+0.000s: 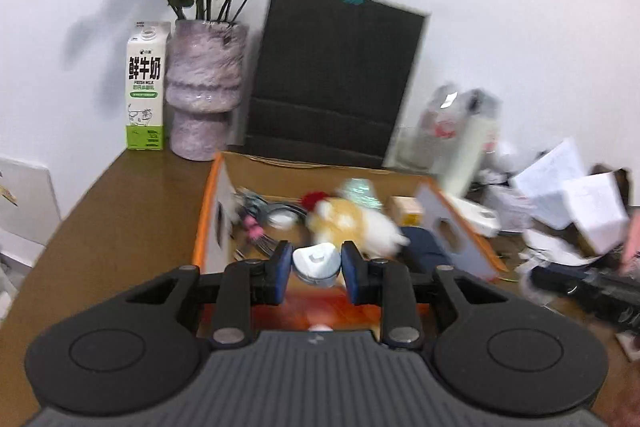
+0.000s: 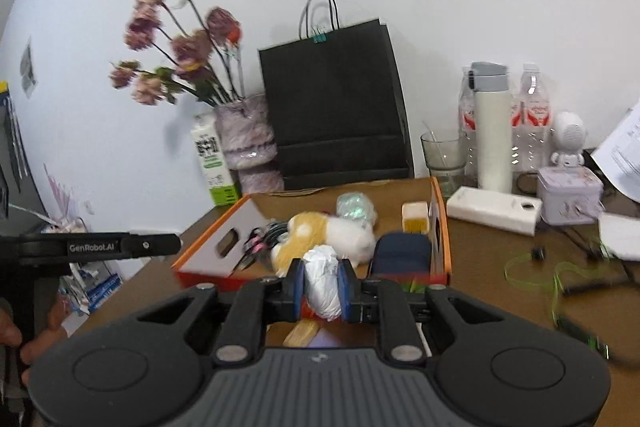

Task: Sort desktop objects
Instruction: 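Carry both white items into the box and open both tools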

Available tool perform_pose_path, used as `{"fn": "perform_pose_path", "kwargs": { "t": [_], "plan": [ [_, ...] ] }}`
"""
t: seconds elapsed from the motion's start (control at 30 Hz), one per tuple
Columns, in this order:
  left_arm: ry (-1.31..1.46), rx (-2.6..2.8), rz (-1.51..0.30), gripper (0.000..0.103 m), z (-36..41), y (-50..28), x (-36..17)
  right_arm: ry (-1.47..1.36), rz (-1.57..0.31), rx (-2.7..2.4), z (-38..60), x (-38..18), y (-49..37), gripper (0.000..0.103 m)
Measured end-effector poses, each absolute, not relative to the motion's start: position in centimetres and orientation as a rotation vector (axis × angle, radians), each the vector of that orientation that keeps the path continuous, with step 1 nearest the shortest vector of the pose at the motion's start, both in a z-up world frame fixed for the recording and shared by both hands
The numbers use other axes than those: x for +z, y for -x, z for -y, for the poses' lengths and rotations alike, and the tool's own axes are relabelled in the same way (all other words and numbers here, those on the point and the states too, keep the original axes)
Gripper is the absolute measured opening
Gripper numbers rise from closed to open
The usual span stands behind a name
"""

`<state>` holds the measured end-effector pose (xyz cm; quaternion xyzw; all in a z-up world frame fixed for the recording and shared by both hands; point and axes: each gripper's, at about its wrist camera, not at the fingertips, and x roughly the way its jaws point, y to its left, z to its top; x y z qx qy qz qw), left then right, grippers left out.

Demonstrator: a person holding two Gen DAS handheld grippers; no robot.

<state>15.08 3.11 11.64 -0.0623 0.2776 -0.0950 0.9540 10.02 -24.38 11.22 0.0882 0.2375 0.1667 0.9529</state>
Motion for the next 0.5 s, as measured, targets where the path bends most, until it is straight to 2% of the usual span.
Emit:
{"fn": "perform_pose_path", "kwargs": {
  "t": [0.2, 0.27, 0.5],
  "plan": [
    [0.122, -0.175, -0.688, 0.028, -3.3, -26.0, 10.2, -0.152, -0.594, 0.307, 23.8, 10.4, -23.6, 0.017],
    [0.117, -0.154, -0.736, 0.028, -3.5, -28.8, 9.1, -0.191, -0.712, 0.290, 23.5, 8.7, -28.0, 0.017],
    [0.030, -0.181, -0.835, 0.028, -2.3, -32.5, 5.4, -0.164, -0.857, 0.217, 21.9, 4.8, -35.3, 0.020]
  ]
}}
